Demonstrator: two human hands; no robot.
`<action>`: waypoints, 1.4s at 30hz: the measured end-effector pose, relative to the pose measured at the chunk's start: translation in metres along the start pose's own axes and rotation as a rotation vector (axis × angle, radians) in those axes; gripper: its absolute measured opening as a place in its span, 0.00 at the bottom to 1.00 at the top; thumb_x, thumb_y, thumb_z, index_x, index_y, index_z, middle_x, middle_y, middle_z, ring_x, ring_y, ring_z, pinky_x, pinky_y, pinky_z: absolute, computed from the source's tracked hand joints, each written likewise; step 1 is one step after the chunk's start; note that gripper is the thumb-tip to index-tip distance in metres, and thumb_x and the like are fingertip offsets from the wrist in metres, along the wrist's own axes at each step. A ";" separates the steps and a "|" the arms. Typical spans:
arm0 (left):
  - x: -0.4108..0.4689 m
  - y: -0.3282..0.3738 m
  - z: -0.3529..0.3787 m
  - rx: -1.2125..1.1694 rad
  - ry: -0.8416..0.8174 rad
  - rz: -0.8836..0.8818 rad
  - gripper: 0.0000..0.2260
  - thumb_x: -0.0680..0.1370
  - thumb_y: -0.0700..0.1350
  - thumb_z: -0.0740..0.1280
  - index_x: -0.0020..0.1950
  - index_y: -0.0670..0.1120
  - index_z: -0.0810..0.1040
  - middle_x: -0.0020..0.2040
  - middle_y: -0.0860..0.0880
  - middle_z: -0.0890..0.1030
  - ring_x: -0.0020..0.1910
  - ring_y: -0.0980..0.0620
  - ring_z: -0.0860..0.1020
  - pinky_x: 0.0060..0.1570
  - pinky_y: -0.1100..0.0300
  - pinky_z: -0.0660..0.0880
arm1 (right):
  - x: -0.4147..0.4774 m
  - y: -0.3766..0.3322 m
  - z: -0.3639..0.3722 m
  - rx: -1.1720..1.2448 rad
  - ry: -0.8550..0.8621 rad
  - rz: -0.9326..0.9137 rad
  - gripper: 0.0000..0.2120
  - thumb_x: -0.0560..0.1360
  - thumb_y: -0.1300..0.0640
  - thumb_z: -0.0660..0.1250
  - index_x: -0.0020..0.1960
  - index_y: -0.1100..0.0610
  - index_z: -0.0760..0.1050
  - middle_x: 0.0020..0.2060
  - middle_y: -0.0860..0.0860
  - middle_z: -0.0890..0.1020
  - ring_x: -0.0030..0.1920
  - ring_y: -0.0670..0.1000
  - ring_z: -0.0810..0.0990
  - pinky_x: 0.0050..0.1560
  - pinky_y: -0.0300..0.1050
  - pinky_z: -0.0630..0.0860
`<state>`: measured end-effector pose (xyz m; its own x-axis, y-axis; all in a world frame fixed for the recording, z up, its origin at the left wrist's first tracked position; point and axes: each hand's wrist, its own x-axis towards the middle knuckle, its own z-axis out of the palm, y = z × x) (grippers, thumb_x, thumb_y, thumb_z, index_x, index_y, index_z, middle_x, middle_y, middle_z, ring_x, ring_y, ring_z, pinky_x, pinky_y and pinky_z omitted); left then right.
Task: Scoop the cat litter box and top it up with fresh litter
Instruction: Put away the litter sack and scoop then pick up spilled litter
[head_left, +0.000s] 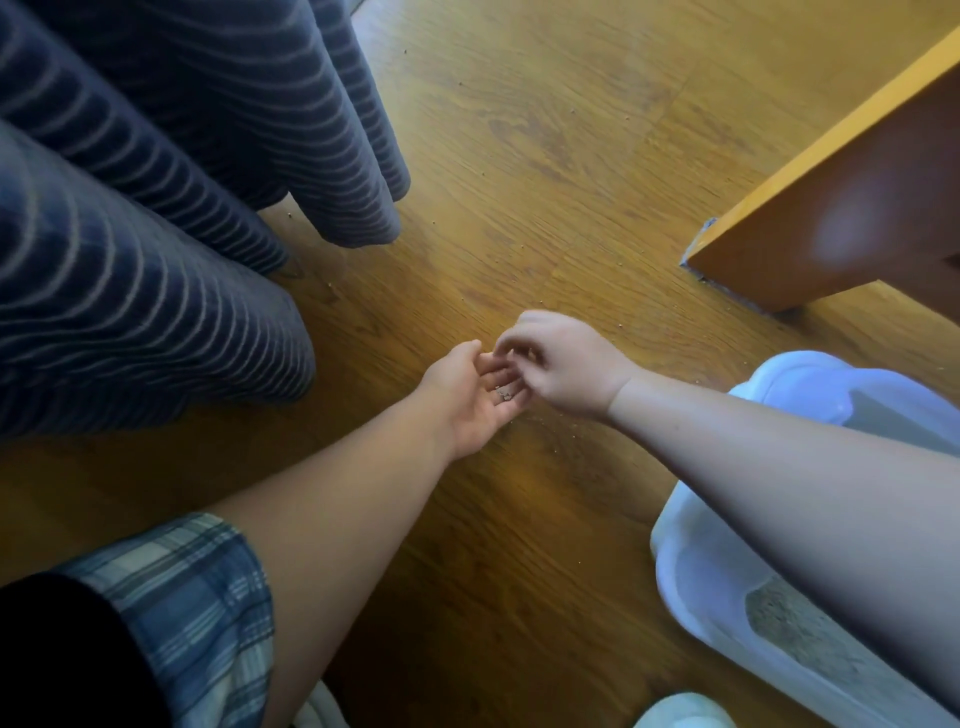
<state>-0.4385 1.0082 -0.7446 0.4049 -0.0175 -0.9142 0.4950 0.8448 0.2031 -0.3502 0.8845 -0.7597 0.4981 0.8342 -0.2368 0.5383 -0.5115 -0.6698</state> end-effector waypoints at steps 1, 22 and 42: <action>0.000 0.000 0.001 0.012 0.012 0.001 0.20 0.86 0.49 0.51 0.59 0.37 0.75 0.57 0.38 0.79 0.56 0.43 0.79 0.57 0.50 0.78 | 0.003 0.008 -0.004 0.007 0.099 0.056 0.09 0.78 0.60 0.64 0.52 0.54 0.82 0.48 0.48 0.80 0.51 0.50 0.78 0.54 0.47 0.74; -0.025 0.009 -0.035 0.048 0.073 -0.028 0.18 0.86 0.47 0.52 0.63 0.36 0.75 0.61 0.37 0.78 0.60 0.42 0.78 0.54 0.51 0.79 | 0.034 0.036 -0.001 -0.199 0.159 0.354 0.04 0.80 0.56 0.62 0.47 0.52 0.74 0.48 0.49 0.75 0.54 0.55 0.75 0.53 0.51 0.75; -0.032 -0.008 -0.035 0.078 0.082 -0.018 0.18 0.86 0.47 0.52 0.63 0.36 0.75 0.59 0.38 0.79 0.57 0.43 0.79 0.51 0.52 0.80 | 0.002 0.023 0.021 -0.361 0.014 0.258 0.08 0.81 0.54 0.58 0.54 0.55 0.73 0.53 0.53 0.76 0.57 0.56 0.74 0.55 0.54 0.75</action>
<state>-0.4822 1.0210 -0.7291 0.3331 0.0145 -0.9428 0.5611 0.8005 0.2106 -0.3517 0.8792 -0.7904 0.6552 0.6683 -0.3522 0.5968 -0.7438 -0.3009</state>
